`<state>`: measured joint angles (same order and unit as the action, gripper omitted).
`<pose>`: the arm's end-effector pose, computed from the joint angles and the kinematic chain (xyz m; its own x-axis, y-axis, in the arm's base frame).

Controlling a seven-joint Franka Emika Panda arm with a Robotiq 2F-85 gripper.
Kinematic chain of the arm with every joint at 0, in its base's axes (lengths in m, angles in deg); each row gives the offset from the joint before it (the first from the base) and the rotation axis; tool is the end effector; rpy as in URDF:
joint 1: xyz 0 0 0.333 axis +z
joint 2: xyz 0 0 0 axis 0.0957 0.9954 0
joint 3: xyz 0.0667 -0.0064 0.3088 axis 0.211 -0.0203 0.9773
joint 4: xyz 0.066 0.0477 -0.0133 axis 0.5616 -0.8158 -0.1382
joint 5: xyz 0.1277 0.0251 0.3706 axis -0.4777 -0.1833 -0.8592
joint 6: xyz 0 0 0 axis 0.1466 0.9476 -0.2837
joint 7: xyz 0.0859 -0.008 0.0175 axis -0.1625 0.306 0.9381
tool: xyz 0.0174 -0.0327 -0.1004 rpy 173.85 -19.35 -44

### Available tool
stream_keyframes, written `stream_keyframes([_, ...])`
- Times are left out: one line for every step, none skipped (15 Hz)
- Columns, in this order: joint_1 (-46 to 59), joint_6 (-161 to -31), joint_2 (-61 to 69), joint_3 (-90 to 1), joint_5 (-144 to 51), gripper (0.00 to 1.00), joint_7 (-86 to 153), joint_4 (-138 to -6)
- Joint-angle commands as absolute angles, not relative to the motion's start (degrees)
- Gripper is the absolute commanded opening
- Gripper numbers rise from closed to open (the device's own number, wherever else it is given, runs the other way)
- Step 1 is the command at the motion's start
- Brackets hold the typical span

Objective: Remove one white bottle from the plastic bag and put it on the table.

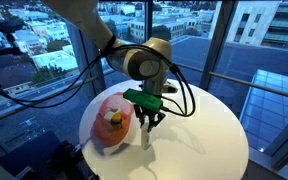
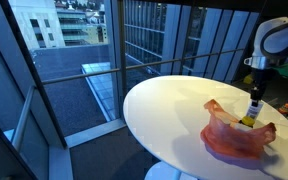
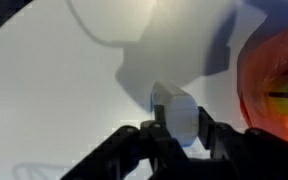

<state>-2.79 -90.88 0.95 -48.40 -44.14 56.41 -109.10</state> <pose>0.4905 -0.1441 0.2425 0.9625 0.1034 -0.2508 0.1085 -0.9941 0.0065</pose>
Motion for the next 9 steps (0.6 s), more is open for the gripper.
stream_keyframes([-2.94,-92.03,0.90,-48.00,-43.13,0.23,54.87,-109.96])
stream_keyframes([-2.94,-92.04,0.93,-47.87,-43.33,0.27,55.07,-110.14])
stream_keyframes([-2.93,-91.98,0.88,-47.80,-43.37,0.42,55.13,-110.29])
stream_keyframes([-3.12,-91.60,0.42,-47.49,-44.26,0.62,56.06,-110.49])
stream_keyframes([-3.18,-91.20,-0.38,-47.21,-44.72,0.68,56.75,-110.68])
stream_keyframes([-3.21,-90.59,-1.27,-46.85,-45.25,0.76,57.50,-110.80])
stream_keyframes([-3.12,-90.12,-2.19,-46.57,-45.40,0.84,57.89,-110.93])
stream_keyframes([-3.07,-88.97,-3.45,-46.14,-45.92,0.91,58.63,-110.94])
stream_keyframes([-2.97,-87.82,-4.41,-45.79,-46.31,0.99,59.13,-110.80])
